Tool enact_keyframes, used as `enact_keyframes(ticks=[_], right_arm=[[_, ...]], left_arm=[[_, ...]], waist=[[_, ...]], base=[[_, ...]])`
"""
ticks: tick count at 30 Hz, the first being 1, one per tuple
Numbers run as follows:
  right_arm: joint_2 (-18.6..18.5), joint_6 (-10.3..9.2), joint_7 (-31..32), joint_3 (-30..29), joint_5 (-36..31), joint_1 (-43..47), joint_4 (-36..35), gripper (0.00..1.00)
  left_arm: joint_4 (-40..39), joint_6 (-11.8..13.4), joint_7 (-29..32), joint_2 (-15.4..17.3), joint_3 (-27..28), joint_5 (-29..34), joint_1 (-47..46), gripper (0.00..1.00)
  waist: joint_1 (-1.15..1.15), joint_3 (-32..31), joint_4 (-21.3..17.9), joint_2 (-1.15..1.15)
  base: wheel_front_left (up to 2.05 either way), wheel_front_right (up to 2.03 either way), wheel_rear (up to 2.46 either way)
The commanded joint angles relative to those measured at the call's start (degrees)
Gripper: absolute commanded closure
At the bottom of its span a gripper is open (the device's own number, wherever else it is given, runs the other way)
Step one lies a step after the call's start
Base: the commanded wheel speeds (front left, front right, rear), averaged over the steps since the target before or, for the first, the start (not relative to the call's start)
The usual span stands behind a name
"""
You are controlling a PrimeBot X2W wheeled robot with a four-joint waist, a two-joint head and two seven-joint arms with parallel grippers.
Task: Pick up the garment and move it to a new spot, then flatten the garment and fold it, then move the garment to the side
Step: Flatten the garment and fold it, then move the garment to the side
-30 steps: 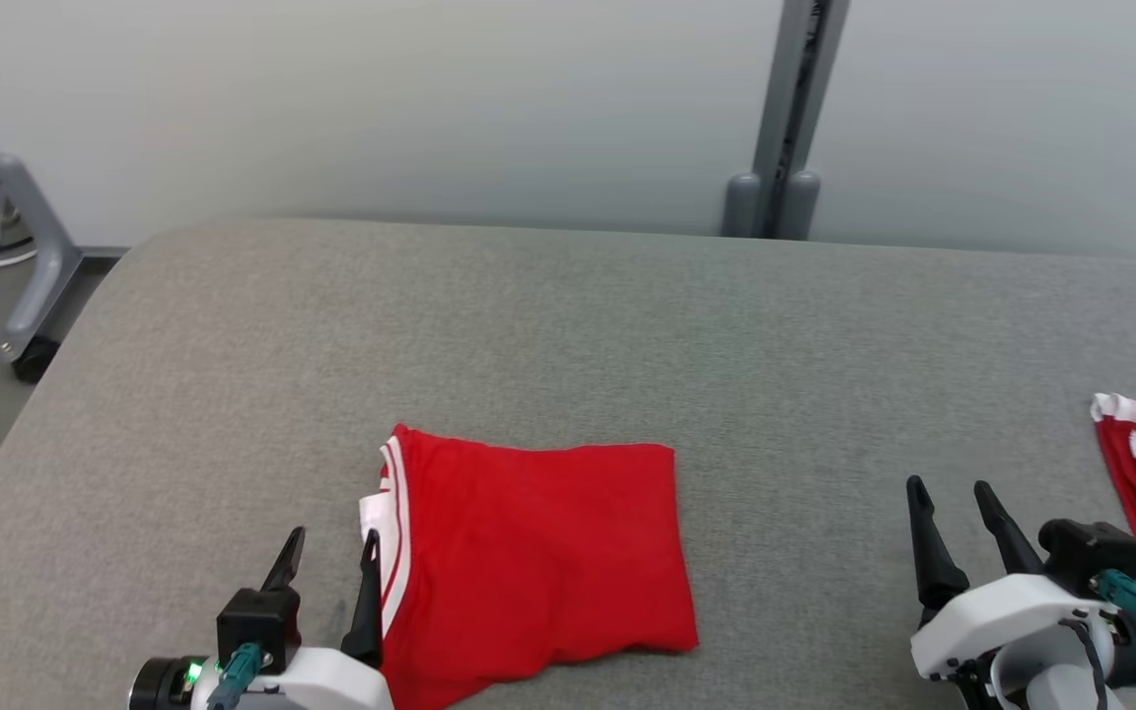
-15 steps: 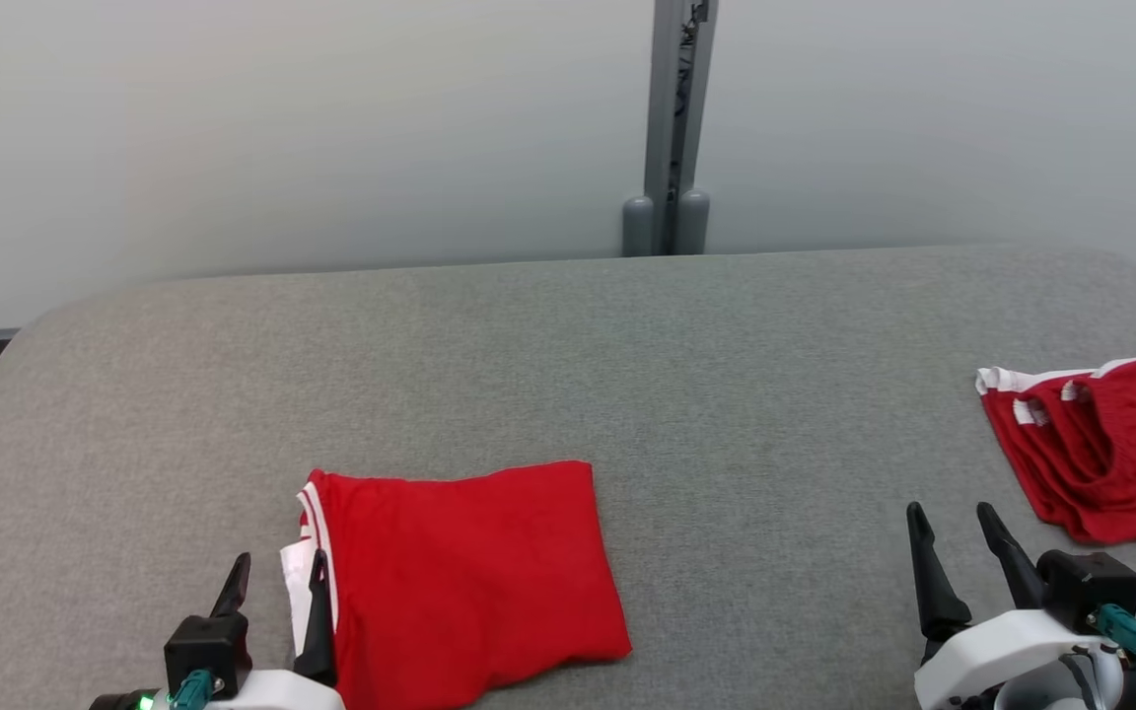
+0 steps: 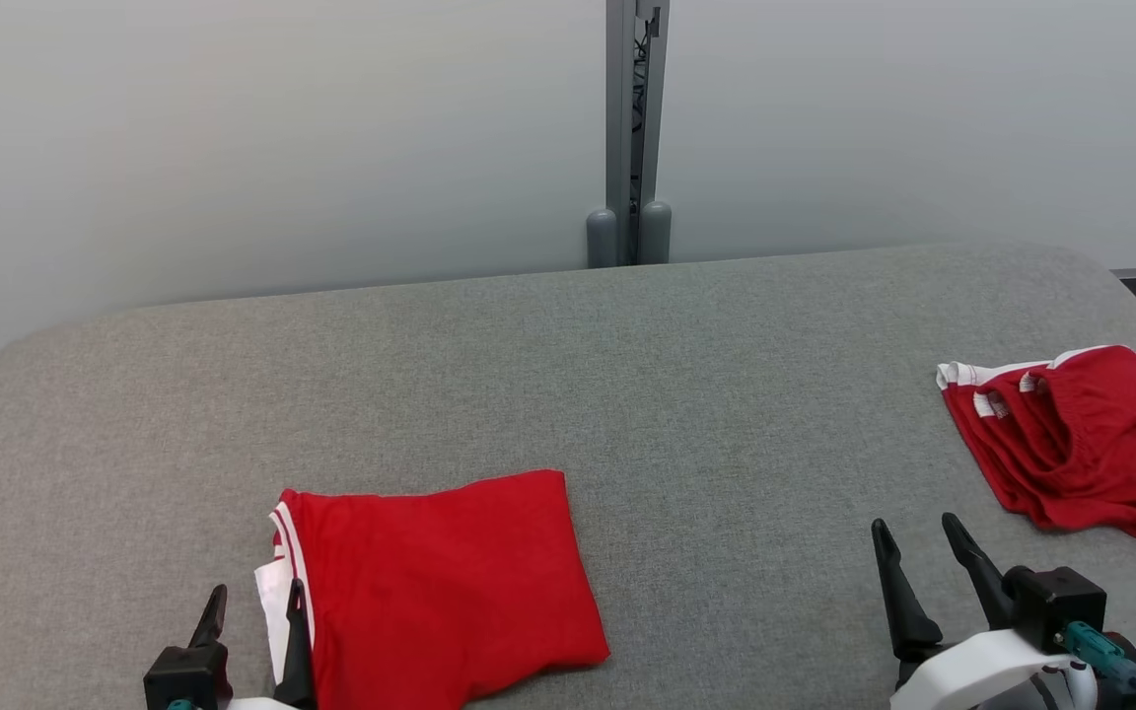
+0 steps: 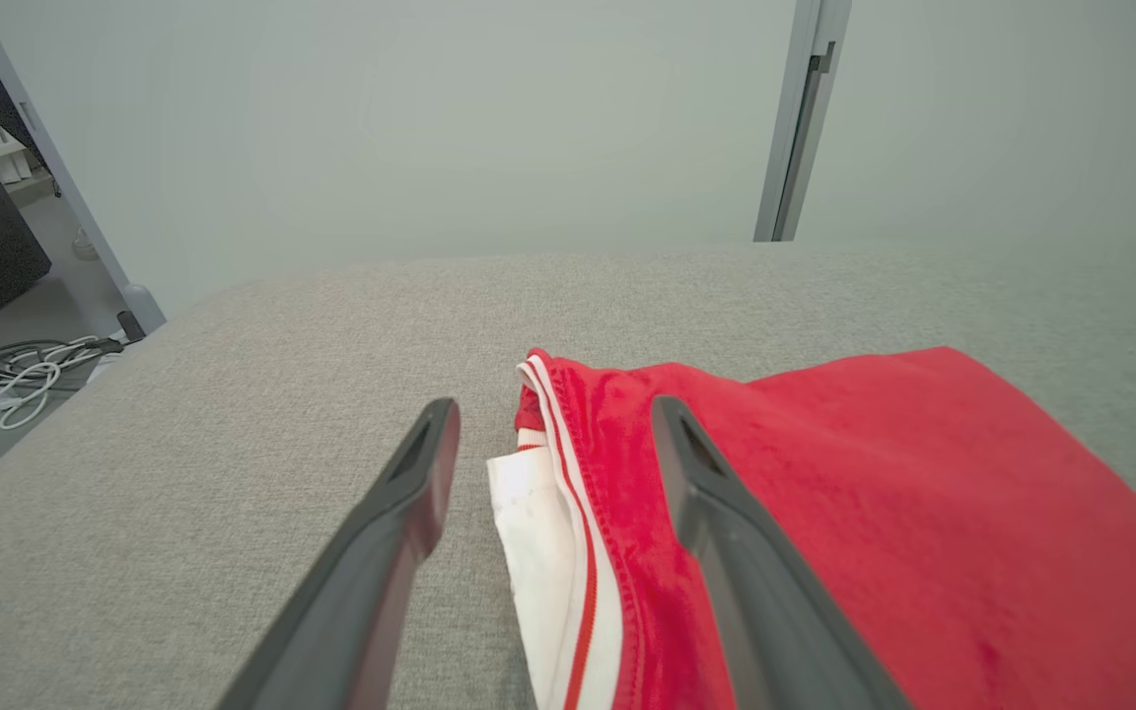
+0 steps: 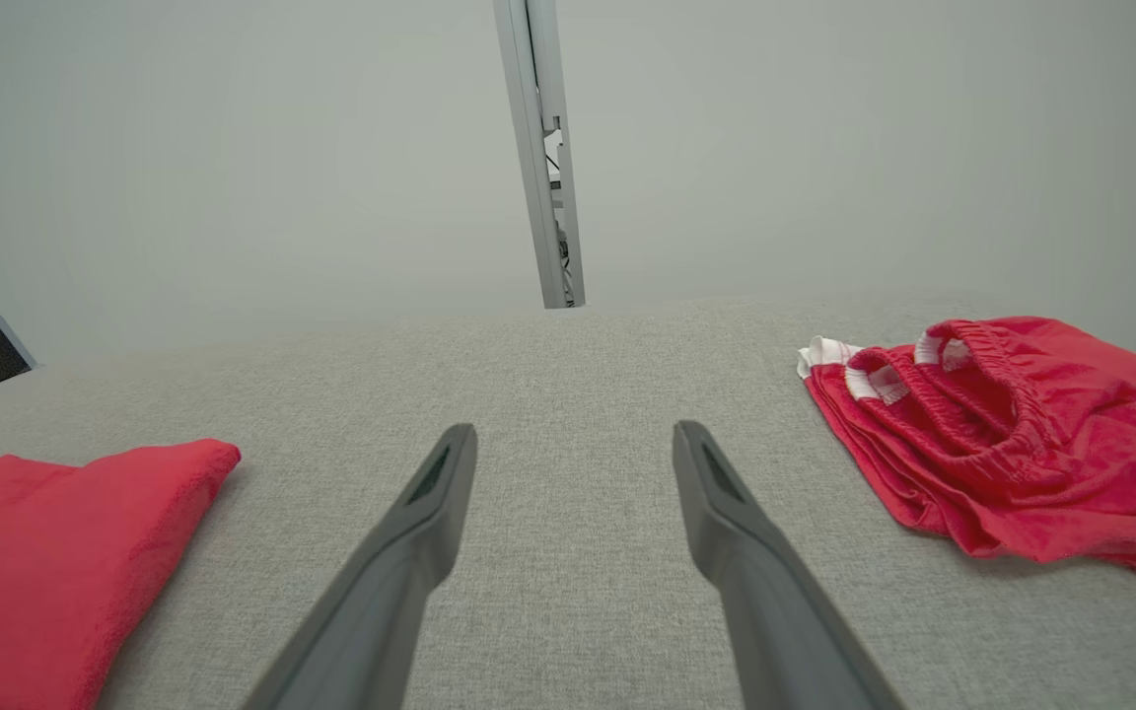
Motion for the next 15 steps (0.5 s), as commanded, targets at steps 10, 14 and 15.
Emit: enact_keyframes(ticks=[10, 14, 15], right_arm=[[-0.3, 0.0, -0.3, 1.0, 0.4, 0.8, -0.8, 0.0], [-0.3, 0.0, -0.3, 1.2, 0.6, 0.6, -0.9, 0.0], [-0.3, 0.0, -0.3, 1.3, 0.7, 0.6, -0.8, 0.0]], left_arm=[[0.2, 0.5, -0.1, 0.2, 0.3, 0.2, 0.1, 0.0], [0.2, 0.3, -0.1, 0.2, 0.4, 0.3, 0.0, 0.0], [0.3, 0.3, -0.1, 0.2, 0.4, 0.3, -0.1, 0.0]], waist=[[0.0, 0.4, 0.6, 0.0], [0.0, 0.5, 0.7, 0.0], [0.0, 0.5, 0.8, 0.0]], base=[[0.0, 0.0, 0.0], [0.0, 0.0, 0.0], [0.0, 0.0, 0.0]])
